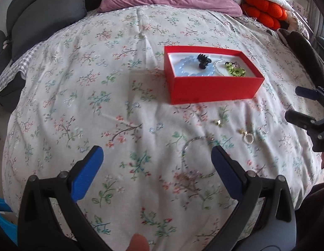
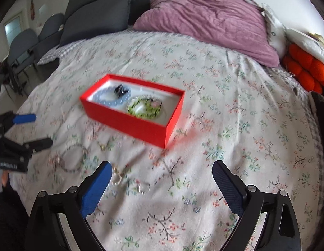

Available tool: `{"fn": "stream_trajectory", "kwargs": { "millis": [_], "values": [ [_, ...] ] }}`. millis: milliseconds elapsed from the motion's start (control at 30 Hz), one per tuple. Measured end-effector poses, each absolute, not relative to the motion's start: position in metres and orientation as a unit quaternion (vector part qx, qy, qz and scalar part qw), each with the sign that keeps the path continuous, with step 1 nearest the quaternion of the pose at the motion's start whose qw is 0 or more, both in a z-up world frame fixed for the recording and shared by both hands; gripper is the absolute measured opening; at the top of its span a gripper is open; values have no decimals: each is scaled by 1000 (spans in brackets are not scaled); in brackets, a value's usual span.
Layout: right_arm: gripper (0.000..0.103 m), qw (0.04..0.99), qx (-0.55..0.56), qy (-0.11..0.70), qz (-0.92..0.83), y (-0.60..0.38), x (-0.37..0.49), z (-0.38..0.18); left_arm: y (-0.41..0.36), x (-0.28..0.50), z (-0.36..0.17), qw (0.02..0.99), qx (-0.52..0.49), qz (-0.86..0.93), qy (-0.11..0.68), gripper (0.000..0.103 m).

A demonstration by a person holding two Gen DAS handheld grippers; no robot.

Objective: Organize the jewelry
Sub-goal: 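Withdraw both open tools from the red box, then move the left tool to the thin beaded bracelet while the right tool approaches a silver ring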

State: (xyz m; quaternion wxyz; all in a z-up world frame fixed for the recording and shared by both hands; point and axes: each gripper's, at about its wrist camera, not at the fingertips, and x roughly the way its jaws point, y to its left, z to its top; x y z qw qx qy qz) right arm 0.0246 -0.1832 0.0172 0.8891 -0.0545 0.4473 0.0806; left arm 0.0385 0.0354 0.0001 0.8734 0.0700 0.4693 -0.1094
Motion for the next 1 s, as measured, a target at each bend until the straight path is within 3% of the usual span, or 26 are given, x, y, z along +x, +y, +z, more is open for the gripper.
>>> {"fn": "stream_trajectory", "kwargs": {
  "millis": [767,867,1000],
  "values": [
    [98,834,-82,534,114,-175,13,-54,9,6,-37,835,123,-215,491,102],
    [102,833,-74,536,113,-177,15,-57,8,7,-36,836,126,-223,486,102],
    [103,836,-65,533,112,-180,17,-62,9,10,-40,828,127,-231,495,93]
  ]
}}
